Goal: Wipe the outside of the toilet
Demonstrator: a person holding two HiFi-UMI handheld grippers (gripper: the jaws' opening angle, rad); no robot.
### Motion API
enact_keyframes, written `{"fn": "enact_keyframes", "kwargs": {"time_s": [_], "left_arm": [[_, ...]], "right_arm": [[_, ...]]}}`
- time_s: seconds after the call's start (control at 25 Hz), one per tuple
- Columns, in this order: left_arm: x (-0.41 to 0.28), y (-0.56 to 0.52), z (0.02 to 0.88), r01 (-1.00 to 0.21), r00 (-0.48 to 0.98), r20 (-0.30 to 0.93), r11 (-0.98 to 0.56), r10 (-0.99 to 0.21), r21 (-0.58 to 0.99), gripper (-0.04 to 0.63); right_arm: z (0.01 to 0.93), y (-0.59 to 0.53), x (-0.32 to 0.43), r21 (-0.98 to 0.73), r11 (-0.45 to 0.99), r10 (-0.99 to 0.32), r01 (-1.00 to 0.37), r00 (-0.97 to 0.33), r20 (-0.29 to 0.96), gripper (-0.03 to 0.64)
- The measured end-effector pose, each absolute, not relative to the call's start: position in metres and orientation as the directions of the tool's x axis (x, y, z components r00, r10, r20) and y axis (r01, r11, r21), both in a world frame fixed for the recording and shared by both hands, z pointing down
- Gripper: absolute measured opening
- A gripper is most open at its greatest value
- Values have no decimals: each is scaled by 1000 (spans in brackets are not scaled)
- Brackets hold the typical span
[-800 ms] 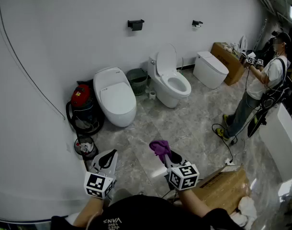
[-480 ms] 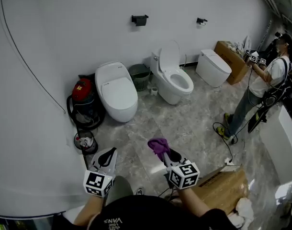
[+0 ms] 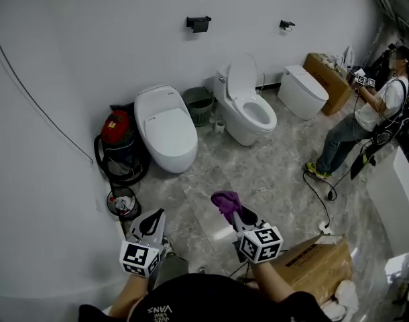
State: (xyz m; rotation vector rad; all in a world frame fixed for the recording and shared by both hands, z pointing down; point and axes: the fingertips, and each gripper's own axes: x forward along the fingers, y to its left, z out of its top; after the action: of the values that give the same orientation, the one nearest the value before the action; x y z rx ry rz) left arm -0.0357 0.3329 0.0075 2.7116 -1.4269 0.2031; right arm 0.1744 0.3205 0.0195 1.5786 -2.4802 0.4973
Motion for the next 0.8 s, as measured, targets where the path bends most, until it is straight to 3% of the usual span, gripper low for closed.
{"fn": "enact_keyframes", "kwargs": {"time_s": [0.48,0.8], "left_arm": [[-129,219,14,-850,524,163,-525,-836,46,3],[-170,157,21,-832,552,180,-553,-814,51,3]], "right_arm": [[11,186,70,-154,471,-808,-869,-495,319,40],[18,129,27,-150,442,-815,-884,-466,344,40]]}}
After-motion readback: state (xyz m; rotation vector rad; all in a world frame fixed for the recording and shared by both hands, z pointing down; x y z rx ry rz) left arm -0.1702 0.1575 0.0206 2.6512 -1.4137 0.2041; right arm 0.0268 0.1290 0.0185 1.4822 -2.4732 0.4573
